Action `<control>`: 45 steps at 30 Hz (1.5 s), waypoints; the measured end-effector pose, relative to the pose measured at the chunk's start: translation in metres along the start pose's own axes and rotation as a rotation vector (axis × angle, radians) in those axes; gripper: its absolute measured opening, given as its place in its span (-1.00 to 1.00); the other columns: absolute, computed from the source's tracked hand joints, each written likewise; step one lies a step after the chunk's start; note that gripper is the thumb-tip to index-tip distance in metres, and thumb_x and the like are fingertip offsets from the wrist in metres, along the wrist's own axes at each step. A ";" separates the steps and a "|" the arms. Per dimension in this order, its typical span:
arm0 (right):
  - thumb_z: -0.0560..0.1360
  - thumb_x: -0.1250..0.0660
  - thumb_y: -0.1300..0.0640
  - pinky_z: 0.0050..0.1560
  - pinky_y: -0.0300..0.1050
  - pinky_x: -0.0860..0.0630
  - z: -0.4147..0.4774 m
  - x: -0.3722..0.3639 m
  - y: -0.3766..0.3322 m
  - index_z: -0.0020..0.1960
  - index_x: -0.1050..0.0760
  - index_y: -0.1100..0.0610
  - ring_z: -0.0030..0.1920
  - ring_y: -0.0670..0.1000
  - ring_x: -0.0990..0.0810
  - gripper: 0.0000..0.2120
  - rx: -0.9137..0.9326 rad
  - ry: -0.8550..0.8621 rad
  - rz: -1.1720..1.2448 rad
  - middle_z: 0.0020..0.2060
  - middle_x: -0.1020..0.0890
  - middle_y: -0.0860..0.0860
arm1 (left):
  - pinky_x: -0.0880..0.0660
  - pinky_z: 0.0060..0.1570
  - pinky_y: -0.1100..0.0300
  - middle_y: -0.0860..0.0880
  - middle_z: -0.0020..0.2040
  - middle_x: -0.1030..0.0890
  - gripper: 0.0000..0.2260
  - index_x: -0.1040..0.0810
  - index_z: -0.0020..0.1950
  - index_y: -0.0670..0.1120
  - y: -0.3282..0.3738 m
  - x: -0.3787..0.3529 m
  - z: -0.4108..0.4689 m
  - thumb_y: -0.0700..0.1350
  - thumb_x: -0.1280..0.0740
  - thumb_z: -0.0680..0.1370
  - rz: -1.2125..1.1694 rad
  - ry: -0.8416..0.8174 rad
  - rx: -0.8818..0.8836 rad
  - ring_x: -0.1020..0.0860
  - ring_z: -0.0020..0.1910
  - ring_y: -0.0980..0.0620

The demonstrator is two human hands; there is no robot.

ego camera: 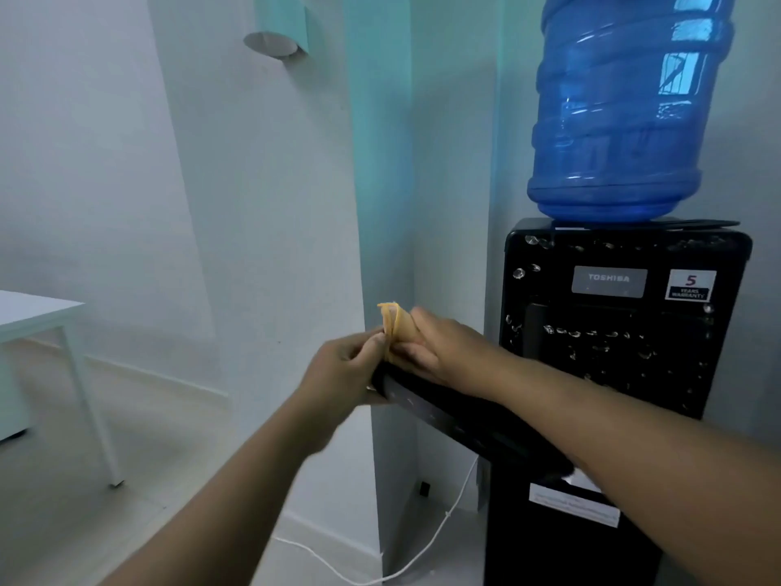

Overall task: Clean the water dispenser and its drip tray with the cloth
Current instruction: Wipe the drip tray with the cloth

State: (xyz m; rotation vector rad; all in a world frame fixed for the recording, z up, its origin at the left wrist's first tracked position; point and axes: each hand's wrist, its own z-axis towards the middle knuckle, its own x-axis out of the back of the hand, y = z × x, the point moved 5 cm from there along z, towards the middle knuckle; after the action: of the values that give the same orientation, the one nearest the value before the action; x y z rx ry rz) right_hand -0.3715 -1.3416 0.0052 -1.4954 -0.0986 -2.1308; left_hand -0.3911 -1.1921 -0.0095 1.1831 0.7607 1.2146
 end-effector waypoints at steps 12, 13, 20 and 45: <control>0.62 -0.21 -0.03 -0.18 -0.08 -0.25 -0.017 0.004 0.006 0.03 -0.27 0.14 -0.14 0.08 -0.45 -0.76 0.056 0.011 -0.061 -0.09 -0.44 0.04 | -0.62 -0.26 0.16 -0.01 -0.24 -0.64 -0.75 -0.64 0.15 -0.08 0.011 0.008 -0.004 -0.17 -0.16 0.69 0.068 -0.005 -0.049 -0.58 -0.35 0.13; 0.62 -0.21 -0.04 -0.17 -0.14 -0.22 -0.025 0.004 0.018 0.06 -0.31 0.17 -0.11 0.07 -0.45 -0.74 0.053 -0.029 -0.117 -0.07 -0.44 0.04 | -0.62 -0.26 0.16 -0.04 -0.20 -0.64 -0.75 -0.62 0.20 -0.09 0.013 0.025 -0.001 -0.17 -0.16 0.69 0.060 0.041 -0.049 -0.59 -0.34 0.11; 0.59 -0.27 0.00 0.12 0.03 -0.43 -0.022 0.005 0.021 0.21 -0.35 0.18 0.12 0.10 -0.52 -0.69 0.051 -0.029 -0.017 0.13 -0.51 0.10 | -0.63 -0.25 0.16 -0.09 -0.11 -0.63 -0.74 -0.59 0.30 -0.09 0.008 0.002 -0.012 -0.19 -0.20 0.67 0.026 0.025 -0.055 -0.59 -0.31 0.15; 0.56 -0.31 0.02 0.01 -0.06 -0.44 -0.050 0.040 0.053 -0.05 -0.52 0.07 -0.01 -0.02 -0.50 -0.87 0.019 -0.026 -0.175 -0.10 -0.53 -0.05 | -0.64 -0.01 0.09 -0.08 0.14 -0.68 -0.76 -0.58 0.25 -0.07 0.004 0.030 -0.020 -0.10 -0.18 0.68 -0.222 -0.039 0.098 -0.66 0.09 -0.14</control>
State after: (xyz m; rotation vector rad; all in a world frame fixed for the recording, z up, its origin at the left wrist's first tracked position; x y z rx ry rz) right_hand -0.4000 -1.4198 0.0090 -1.5545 -0.2674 -2.2397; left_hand -0.4035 -1.1586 -0.0068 1.1644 0.9055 0.9776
